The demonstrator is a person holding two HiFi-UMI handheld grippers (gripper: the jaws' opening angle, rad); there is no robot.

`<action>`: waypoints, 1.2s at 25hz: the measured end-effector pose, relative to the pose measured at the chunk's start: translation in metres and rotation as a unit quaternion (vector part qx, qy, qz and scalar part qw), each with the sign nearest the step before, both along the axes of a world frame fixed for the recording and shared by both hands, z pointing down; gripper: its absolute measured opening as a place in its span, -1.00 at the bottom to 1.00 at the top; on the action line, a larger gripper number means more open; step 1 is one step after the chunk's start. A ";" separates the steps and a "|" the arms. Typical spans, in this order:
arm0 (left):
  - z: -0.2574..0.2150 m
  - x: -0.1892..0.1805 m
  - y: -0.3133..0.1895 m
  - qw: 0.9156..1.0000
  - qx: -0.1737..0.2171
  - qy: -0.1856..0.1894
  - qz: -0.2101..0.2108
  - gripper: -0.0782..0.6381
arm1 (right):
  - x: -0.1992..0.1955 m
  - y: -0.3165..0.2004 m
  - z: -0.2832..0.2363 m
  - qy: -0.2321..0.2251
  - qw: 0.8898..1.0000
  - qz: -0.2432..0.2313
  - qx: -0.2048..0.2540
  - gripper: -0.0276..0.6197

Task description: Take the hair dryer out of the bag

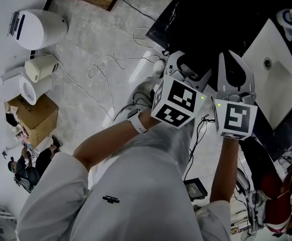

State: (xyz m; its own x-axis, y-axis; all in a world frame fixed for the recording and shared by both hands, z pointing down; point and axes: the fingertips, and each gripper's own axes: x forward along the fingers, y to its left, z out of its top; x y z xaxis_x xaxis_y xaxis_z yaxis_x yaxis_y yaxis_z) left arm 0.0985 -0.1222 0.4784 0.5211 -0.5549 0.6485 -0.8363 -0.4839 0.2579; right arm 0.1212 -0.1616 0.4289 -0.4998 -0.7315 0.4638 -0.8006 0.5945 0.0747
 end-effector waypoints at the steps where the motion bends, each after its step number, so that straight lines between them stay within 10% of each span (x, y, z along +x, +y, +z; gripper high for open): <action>1: 0.001 0.000 -0.004 1.000 -0.002 -0.006 -0.007 -0.10 | -0.001 -0.003 -0.001 -0.004 1.000 -0.002 0.000 -0.83; 30: 0.056 0.005 -0.050 0.990 -0.069 -0.104 -0.068 0.11 | 0.021 -0.004 0.020 -0.212 0.965 0.000 -0.153 -0.83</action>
State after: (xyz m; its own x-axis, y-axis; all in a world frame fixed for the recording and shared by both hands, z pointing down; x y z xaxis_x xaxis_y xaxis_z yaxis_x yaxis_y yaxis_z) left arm 0.1031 -0.1727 0.5339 0.2942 -0.5105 0.8080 -0.9335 -0.3346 0.1286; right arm 0.1421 -0.1657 0.4491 -0.6917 -0.5933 0.4117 -0.7211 0.5366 -0.4382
